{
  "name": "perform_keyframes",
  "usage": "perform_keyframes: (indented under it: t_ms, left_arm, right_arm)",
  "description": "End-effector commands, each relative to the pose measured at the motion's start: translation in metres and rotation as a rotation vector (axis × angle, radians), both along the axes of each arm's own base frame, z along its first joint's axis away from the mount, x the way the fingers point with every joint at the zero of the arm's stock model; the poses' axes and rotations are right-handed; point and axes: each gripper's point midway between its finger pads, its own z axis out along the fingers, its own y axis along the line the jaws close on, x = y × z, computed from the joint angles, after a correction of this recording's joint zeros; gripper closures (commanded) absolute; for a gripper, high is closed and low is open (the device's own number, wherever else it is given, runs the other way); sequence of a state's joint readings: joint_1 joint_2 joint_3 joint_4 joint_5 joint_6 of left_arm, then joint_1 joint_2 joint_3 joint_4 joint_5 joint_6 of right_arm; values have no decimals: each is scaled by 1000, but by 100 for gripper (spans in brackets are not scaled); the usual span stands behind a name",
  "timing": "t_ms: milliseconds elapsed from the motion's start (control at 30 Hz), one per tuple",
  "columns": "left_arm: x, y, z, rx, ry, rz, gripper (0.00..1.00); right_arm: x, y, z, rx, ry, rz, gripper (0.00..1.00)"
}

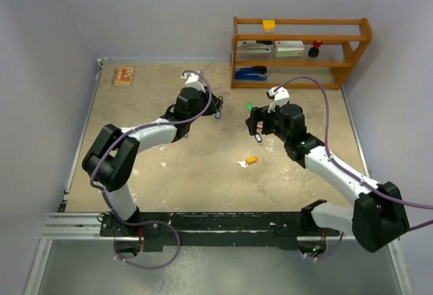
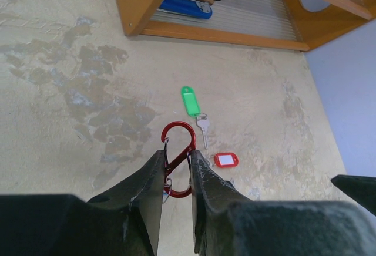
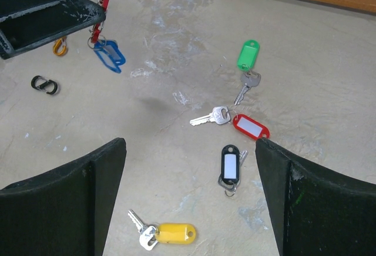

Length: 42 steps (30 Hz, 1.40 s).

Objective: Put the keys on the keyring

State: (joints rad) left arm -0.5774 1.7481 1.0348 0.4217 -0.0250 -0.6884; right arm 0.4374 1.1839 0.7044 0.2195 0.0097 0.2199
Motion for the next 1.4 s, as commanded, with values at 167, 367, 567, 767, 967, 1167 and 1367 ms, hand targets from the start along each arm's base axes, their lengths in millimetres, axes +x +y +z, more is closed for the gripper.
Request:
perform_keyframes:
  t_ms: [167,367,567,767,967,1167,1367]
  left_arm:
    - [38,9,14,-65,-66,29,75]
    - [55,13,3,-95,-61,35,72]
    - [59,26,7,-91,-63,85,61]
    - [45,51,10,-52,-44,174,41]
    - [39,104,5,121,12,380,30]
    - [33,134,-5,188,79,465,21]
    - [28,156,-32,288,179,521,18]
  right_arm:
    - [7,-2,8,0,-33,-18,7]
    - [6,-3,6,-6,-29,-21,7]
    - [3,-8,4,-20,-30,-34,6]
    - [5,-16,-2,-37,1,-85,3]
    - [7,-17,-9,-29,42,-111,4]
    - [8,-15,-11,-20,55,-110,4]
    - [7,-13,-13,-15,69,-107,4]
